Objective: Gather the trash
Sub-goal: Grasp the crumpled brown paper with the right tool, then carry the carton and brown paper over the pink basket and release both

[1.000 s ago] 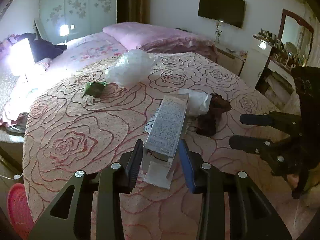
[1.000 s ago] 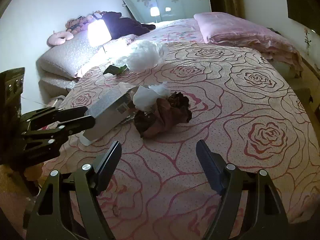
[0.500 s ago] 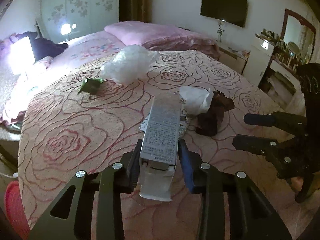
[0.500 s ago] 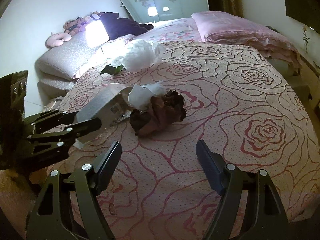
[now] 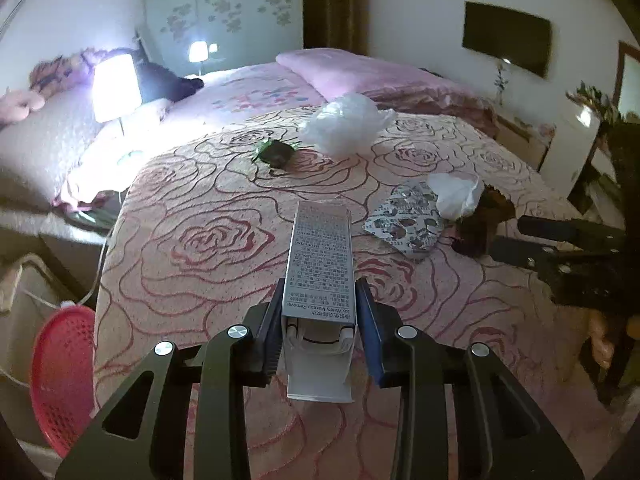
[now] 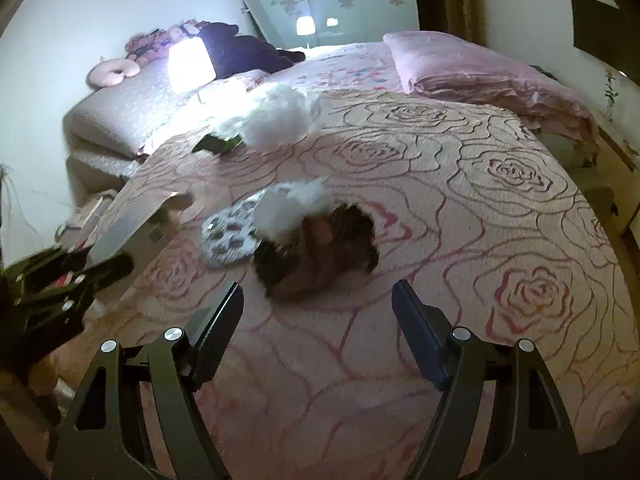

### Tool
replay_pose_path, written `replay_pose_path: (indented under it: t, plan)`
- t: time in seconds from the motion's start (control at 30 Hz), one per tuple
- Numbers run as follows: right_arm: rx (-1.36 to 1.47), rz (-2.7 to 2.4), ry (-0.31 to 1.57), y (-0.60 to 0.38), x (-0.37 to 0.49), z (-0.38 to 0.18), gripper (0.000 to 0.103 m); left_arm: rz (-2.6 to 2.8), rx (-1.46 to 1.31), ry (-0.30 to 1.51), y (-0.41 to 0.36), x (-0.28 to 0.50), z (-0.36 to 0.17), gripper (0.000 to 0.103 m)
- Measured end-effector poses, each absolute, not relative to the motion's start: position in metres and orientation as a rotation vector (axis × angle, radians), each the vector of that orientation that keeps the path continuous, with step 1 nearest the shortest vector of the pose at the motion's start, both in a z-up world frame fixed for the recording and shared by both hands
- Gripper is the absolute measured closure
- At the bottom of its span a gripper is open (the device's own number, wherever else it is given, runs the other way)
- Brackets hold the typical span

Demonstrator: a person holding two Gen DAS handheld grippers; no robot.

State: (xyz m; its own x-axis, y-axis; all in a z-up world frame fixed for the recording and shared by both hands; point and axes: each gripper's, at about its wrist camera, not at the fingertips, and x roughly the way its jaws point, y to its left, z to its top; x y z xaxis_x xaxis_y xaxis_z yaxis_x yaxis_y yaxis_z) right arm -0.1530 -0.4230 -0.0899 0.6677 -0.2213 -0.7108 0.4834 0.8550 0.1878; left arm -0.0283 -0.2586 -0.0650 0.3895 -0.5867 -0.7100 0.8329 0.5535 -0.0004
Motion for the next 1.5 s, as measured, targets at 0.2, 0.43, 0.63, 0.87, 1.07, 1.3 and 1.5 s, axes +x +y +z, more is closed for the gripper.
replay_pose_path:
  t: [0.2, 0.43, 0.63, 0.87, 1.07, 1.3, 1.5]
  plan:
    - [0.445, -0.408, 0.729, -0.442, -0.14, -0.091, 0.035, -0.926, 0.34, 0.732, -0.251, -0.025, -0.062, 0.071]
    - [0.46, -0.341, 0.761, -0.435, -0.132, -0.097, 0.064, -0.905, 0.303, 0.733, -0.236, -0.026, -0.061, 0.071]
    - [0.447, -0.284, 0.762, -0.417, -0.134, -0.093, 0.068, -0.865, 0.271, 0.739, -0.221, -0.022, -0.059, 0.071]
    - [0.396, -0.19, 0.773, -0.381, -0.13, -0.087, 0.069, -0.822, 0.227, 0.735, -0.196, -0.018, -0.053, 0.071]
    - [0.321, -0.132, 0.785, -0.351, -0.12, -0.08, 0.069, -0.778, 0.208, 0.729, -0.181, -0.011, -0.049, 0.071]
    - [0.227, -0.1, 0.824, -0.323, -0.09, -0.085, 0.068, -0.745, 0.169, 0.741, -0.165, 0.0, -0.05, 0.071]
    - [0.225, -0.089, 0.827, -0.315, -0.076, -0.082, 0.065, -0.728, 0.147, 0.743, -0.156, 0.007, -0.05, 0.071]
